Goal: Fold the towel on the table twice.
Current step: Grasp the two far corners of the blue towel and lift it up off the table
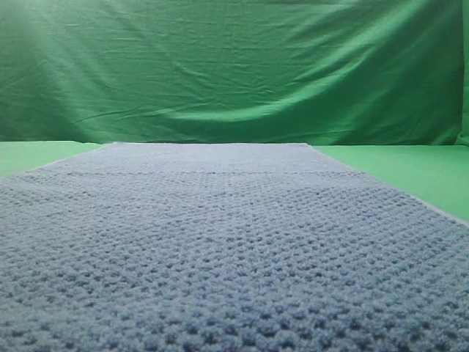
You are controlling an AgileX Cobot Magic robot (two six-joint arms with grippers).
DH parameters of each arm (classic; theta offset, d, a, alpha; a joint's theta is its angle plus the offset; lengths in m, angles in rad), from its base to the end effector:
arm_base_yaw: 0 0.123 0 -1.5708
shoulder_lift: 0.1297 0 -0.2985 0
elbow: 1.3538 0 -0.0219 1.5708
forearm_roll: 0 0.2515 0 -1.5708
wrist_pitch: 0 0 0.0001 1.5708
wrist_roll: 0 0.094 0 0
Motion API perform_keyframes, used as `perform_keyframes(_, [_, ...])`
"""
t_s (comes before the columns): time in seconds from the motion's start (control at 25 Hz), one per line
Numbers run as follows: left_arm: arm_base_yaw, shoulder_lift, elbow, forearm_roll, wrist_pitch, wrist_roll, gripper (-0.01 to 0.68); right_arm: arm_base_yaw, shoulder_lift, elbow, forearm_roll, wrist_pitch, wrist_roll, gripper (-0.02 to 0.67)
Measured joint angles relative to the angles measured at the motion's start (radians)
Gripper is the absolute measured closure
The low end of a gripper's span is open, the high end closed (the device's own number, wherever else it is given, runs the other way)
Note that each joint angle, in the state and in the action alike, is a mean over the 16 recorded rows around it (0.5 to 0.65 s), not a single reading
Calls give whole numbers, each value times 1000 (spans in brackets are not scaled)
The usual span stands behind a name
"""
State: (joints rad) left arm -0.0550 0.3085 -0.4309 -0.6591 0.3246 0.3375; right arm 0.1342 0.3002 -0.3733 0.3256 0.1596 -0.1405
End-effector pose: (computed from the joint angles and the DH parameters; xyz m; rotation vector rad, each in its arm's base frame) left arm 0.0621 -0.0219 0.3187 -0.0441 1.6366 -0.4288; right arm 0.0661 0.0138 0.3099 -0.0034 1.5689 0.2880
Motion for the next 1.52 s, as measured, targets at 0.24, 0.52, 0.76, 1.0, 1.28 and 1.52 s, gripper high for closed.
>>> perform_keyframes(0.24, [-29,181,-132,83,160,-11,673,0,237,-214,-41,303,-36,649])
perform_keyframes(0.52, [-80,464,-287,257,323,-88,673,20,565,-455,-85,586,-56,649])
perform_keyframes(0.76, [-110,719,-409,403,402,-181,673,79,813,-585,-109,668,-42,649])
perform_keyframes(1.0, [-118,966,-530,483,433,-241,673,155,1062,-707,-141,688,-5,649])
perform_keyframes(1.28, [-119,1216,-661,506,433,-251,673,215,1361,-894,-213,736,75,649])
perform_keyframes(1.52, [-119,1379,-753,524,409,-251,659,236,1565,-1036,-270,771,128,620])
